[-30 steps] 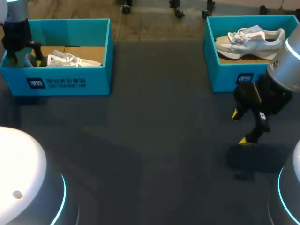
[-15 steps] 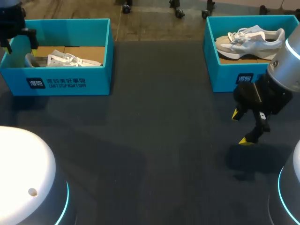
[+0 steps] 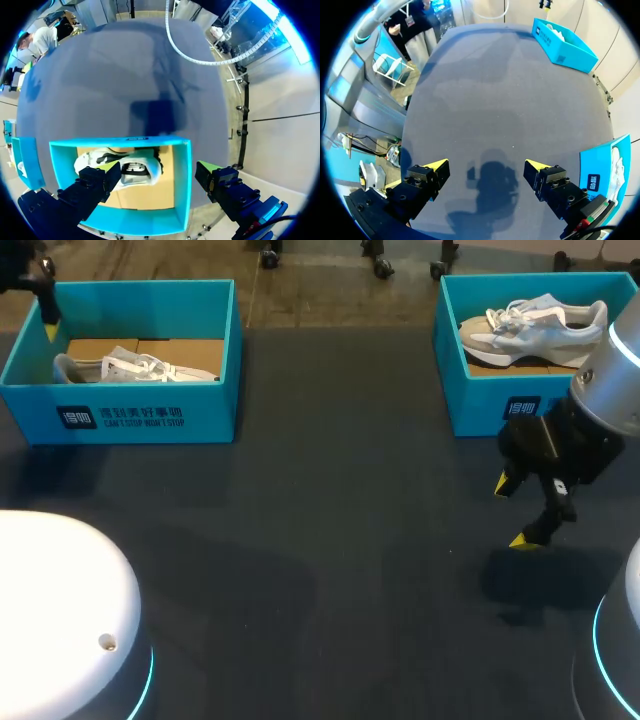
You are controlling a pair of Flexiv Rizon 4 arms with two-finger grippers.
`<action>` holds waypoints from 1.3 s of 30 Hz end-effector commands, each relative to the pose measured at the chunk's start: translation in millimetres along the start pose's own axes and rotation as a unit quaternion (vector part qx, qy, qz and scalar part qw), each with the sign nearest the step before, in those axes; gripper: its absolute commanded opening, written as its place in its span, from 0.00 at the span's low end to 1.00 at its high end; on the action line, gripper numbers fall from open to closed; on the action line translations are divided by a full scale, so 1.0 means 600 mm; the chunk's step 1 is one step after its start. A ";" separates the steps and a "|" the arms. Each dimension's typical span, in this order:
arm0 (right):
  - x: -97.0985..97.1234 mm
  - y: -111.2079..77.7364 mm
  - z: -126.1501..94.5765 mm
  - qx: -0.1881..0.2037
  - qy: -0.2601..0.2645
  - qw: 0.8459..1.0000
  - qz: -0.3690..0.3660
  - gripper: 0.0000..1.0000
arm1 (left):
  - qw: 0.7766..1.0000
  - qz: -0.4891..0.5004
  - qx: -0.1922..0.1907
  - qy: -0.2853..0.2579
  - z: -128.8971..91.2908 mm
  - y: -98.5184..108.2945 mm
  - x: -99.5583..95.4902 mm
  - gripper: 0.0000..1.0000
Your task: Take the shoe out of the shoebox, open the shoe tongue, remove and reinsert the insole, then place the shoe into the shoebox
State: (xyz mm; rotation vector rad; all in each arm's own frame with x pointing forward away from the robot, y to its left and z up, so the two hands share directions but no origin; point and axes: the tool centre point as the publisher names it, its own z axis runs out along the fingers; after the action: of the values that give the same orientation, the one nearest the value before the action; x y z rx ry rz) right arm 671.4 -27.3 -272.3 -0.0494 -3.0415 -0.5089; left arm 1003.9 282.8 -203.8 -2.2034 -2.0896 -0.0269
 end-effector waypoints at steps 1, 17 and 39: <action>0.000 0.000 0.001 0.001 0.000 1.000 0.000 1.00 | 1.000 0.003 -0.010 0.002 -0.023 -0.032 0.002 1.00; -0.103 -0.017 -0.054 0.047 0.049 0.981 0.184 1.00 | 1.000 0.003 -0.010 0.002 -0.023 -0.032 0.002 1.00; -0.211 -0.048 -0.125 0.005 0.005 0.907 0.420 1.00 | 1.000 0.003 -0.010 0.002 -0.023 -0.032 0.002 1.00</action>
State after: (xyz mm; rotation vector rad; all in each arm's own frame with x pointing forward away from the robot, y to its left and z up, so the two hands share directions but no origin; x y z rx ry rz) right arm 803.8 -82.2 -217.0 -1.2528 -2.6246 -0.3866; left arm 986.8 283.4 -189.1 -2.2185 -2.0911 -0.0473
